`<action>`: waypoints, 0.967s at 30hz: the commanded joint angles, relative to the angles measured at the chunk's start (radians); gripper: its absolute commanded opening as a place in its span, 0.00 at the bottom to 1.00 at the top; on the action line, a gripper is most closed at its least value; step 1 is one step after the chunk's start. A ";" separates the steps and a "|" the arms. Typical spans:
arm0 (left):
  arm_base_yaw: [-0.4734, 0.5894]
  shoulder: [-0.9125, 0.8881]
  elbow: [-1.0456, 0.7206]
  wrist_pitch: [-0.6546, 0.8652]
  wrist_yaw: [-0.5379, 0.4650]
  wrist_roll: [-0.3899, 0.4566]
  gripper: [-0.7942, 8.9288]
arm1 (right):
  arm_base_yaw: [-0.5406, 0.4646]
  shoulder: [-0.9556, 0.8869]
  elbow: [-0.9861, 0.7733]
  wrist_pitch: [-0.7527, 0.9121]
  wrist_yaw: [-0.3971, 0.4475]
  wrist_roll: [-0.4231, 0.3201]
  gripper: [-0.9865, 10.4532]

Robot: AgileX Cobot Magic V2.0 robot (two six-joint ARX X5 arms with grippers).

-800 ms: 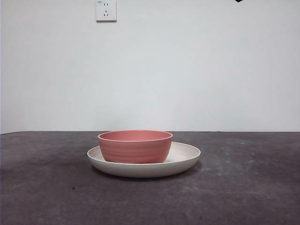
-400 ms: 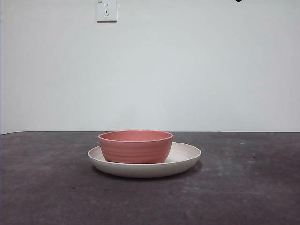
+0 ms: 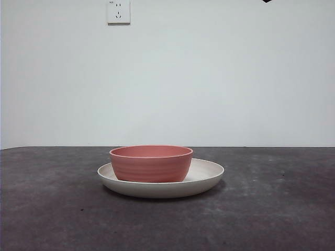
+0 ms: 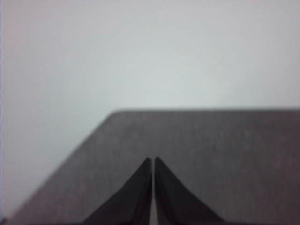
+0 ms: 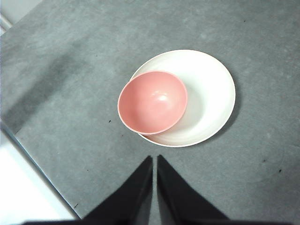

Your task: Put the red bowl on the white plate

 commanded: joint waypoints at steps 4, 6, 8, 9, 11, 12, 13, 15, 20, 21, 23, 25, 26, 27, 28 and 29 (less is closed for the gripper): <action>0.003 -0.002 -0.072 0.004 -0.003 -0.007 0.09 | 0.009 0.008 0.005 0.011 0.000 -0.005 0.09; 0.003 -0.002 -0.096 0.000 -0.003 -0.011 0.09 | 0.009 0.008 0.005 0.011 0.000 -0.005 0.09; 0.003 -0.002 -0.116 -0.007 -0.003 -0.023 0.09 | 0.009 0.008 0.005 0.011 0.000 -0.005 0.09; 0.003 -0.002 -0.123 -0.008 -0.003 -0.026 0.09 | 0.009 0.008 0.005 0.011 0.000 -0.005 0.09; 0.003 -0.003 -0.135 -0.022 -0.002 -0.029 0.09 | 0.009 0.008 0.005 0.011 0.000 -0.005 0.09; 0.003 -0.003 -0.135 -0.035 -0.002 -0.029 0.09 | 0.009 0.008 0.005 0.011 0.000 -0.005 0.09; 0.002 -0.003 -0.135 -0.048 -0.002 -0.029 0.09 | 0.009 0.008 0.005 0.011 0.000 -0.005 0.09; 0.002 -0.003 -0.135 -0.059 -0.002 -0.028 0.09 | 0.009 0.008 0.005 0.011 0.000 -0.005 0.09; 0.002 -0.002 -0.135 -0.056 -0.002 -0.028 0.09 | 0.009 0.008 0.005 0.011 0.000 -0.005 0.09; 0.003 -0.003 -0.135 -0.055 -0.002 -0.028 0.09 | 0.009 0.008 0.005 0.011 0.000 -0.005 0.09; 0.003 -0.002 -0.135 -0.056 -0.002 -0.028 0.09 | 0.009 0.008 0.005 0.011 0.000 -0.005 0.09; 0.003 -0.002 -0.135 -0.055 -0.002 -0.028 0.09 | 0.009 0.008 0.005 0.011 0.000 -0.005 0.09; 0.003 -0.002 -0.135 -0.056 -0.002 -0.028 0.09 | 0.009 0.008 0.005 0.011 0.000 -0.005 0.09; 0.003 -0.002 -0.135 -0.056 -0.002 -0.028 0.09 | 0.009 0.008 0.005 0.011 0.000 -0.005 0.09; 0.003 -0.002 -0.135 -0.055 -0.002 -0.028 0.09 | 0.009 0.008 0.005 0.011 0.000 -0.005 0.09; 0.003 -0.002 -0.135 -0.055 -0.002 -0.028 0.09 | 0.009 0.008 0.005 0.011 0.000 -0.005 0.09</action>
